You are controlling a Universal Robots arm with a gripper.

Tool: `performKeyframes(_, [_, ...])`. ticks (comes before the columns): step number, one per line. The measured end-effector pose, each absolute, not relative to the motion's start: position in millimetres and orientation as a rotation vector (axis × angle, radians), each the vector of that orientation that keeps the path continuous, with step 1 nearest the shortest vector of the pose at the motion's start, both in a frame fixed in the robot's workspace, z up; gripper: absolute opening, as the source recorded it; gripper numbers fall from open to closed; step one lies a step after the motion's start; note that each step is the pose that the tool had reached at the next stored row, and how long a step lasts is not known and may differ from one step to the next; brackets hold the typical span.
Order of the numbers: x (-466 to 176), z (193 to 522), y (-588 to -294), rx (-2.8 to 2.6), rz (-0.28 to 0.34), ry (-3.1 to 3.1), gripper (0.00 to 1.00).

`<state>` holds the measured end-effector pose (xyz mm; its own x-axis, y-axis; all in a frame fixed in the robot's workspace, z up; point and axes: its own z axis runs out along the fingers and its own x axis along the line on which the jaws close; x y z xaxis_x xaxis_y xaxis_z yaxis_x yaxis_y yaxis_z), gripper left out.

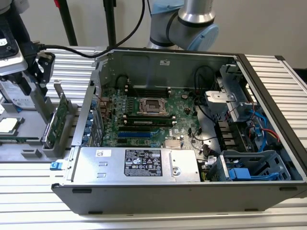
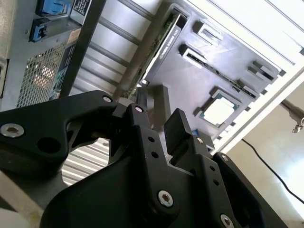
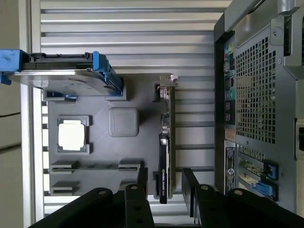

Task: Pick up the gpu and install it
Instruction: 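Pick up the gpu and move the gpu toward the slot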

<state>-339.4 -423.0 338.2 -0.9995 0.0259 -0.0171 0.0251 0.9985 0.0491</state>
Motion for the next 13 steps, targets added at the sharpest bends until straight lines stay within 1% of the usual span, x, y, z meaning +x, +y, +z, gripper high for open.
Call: performKeyframes(13, [-339.4,330.8,-429.9,0.038,0.077,3.124,1.00])
